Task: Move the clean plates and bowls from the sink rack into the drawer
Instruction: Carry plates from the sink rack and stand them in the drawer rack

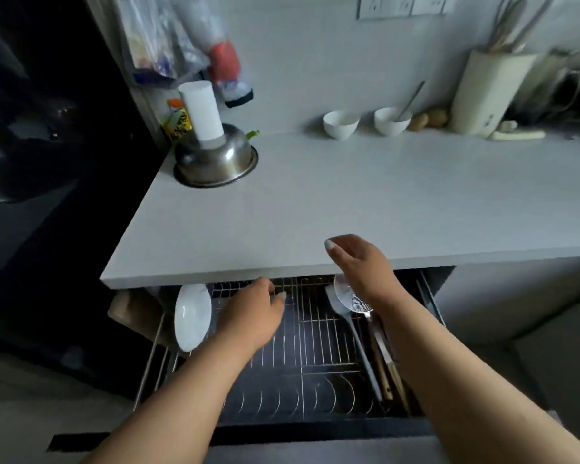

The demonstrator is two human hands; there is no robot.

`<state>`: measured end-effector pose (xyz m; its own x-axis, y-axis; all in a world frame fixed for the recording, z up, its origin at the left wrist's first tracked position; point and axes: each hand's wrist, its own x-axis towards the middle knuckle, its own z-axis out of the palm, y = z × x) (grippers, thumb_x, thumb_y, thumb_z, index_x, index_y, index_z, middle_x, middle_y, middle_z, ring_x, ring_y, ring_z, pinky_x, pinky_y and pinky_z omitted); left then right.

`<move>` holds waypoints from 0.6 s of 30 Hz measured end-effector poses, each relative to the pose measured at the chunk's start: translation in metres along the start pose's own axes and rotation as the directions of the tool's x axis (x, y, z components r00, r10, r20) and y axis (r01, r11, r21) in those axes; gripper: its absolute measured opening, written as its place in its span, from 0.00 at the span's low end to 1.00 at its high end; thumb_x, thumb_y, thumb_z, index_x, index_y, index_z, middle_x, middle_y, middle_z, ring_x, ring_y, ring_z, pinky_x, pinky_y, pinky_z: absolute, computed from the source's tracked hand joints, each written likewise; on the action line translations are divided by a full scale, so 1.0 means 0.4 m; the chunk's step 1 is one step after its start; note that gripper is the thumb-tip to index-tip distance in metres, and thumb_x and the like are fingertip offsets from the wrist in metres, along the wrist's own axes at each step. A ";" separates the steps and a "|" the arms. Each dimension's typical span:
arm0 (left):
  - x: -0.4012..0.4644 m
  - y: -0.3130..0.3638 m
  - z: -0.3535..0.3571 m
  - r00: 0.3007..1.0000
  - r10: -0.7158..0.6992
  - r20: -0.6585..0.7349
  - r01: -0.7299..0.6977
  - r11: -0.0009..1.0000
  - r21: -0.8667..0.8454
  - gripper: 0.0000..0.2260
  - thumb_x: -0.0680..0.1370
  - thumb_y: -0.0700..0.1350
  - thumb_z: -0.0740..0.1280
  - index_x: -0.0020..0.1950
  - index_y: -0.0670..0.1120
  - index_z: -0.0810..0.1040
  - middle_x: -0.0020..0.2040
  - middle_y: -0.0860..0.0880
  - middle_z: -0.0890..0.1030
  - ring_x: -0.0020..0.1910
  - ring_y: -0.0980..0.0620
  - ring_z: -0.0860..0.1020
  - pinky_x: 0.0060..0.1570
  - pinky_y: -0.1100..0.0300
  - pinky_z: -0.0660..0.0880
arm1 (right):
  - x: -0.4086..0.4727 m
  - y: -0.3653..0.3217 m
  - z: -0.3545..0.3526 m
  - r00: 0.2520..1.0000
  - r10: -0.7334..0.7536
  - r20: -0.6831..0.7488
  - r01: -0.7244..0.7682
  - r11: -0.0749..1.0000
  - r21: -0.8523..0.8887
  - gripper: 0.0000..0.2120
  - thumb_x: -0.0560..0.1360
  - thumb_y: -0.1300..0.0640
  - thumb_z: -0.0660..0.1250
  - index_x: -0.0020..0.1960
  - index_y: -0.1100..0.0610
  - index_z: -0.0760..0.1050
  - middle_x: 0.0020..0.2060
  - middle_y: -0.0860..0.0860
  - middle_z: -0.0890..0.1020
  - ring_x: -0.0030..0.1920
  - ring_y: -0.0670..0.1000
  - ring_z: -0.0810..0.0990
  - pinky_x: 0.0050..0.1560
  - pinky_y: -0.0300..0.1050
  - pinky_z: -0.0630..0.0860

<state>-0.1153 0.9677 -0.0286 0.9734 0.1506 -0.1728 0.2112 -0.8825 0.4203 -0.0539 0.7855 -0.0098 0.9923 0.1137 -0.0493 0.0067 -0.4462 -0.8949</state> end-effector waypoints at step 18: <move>-0.086 0.962 0.420 0.857 0.457 0.237 -0.468 0.884 -0.015 0.18 0.80 0.55 0.61 0.67 0.48 0.70 0.60 0.49 0.78 0.59 0.47 0.76 0.58 0.55 0.73 | -0.312 0.429 -0.952 0.832 0.222 -0.509 -0.244 0.970 0.025 0.16 0.77 0.41 0.61 0.50 0.51 0.79 0.44 0.46 0.83 0.47 0.49 0.81 0.51 0.47 0.77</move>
<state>-0.0825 0.5481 -0.0104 0.9096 -0.3803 -0.1671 -0.2674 -0.8438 0.4652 -0.1293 0.3566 0.0117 0.8896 -0.4565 -0.0142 -0.2385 -0.4378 -0.8669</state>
